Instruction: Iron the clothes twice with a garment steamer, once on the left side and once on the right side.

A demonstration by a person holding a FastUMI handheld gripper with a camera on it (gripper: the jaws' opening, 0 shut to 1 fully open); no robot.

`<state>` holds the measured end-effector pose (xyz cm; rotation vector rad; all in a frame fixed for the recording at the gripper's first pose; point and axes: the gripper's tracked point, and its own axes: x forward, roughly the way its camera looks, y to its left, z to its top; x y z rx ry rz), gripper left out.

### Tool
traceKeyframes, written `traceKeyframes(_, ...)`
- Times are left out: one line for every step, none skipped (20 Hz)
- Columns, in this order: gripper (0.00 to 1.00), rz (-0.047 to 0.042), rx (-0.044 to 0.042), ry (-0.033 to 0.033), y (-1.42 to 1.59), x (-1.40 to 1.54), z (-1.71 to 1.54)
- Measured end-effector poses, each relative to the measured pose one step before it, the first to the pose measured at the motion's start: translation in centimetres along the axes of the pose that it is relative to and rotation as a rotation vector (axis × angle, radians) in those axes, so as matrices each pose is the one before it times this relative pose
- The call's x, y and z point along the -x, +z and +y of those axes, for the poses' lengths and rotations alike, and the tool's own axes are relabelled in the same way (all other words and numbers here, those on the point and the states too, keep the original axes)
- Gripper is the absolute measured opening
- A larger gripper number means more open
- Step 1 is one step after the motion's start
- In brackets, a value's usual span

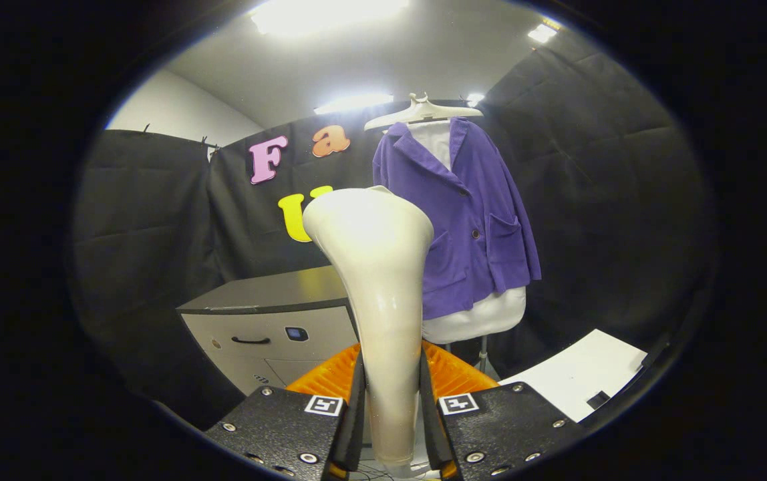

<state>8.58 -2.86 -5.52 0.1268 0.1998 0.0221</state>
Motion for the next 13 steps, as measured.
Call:
traceKeyframes(0.38, 0.00347, 0.00093, 0.00264, -0.042, 0.046, 0.131)
traceKeyframes(0.38, -0.00372, -0.00058, 0.0016, 0.073, 0.049, 0.1)
traceKeyframes(0.38, -0.0028, 0.00366, 0.00134, 0.083, -0.028, 0.014)
traceKeyframes(0.38, -0.00245, 0.00327, -0.00143, 0.134, 0.014, -0.055)
traceKeyframes(0.38, -0.00375, -0.00007, 0.00038, 0.104, 0.006, 0.043)
traceKeyframes(0.38, 0.00043, -0.00361, 0.00036, 0.077, 0.03, -0.015)
traceKeyframes(0.38, -0.00127, -0.00455, -0.00013, -0.065, 0.02, -0.039)
traceKeyframes(0.38, -0.0018, -0.00245, -0.00023, 0.071, 0.106, 0.005)
traceKeyframes(0.38, -0.0017, -0.00131, -0.00039, 0.015, -0.064, -0.045)
traceKeyframes(0.38, -0.00189, -0.00096, -0.0015, 0.091, 0.034, -0.01)
traceKeyframes(0.38, -0.00068, 0.00055, -0.00066, -0.048, 0.066, -0.033)
traceKeyframes(0.38, -0.00054, 0.0006, 0.00004, -0.012, 0.062, -0.03)
traceKeyframes(0.38, 0.00009, 0.00138, -0.00019, 0.096, -0.049, -0.022)
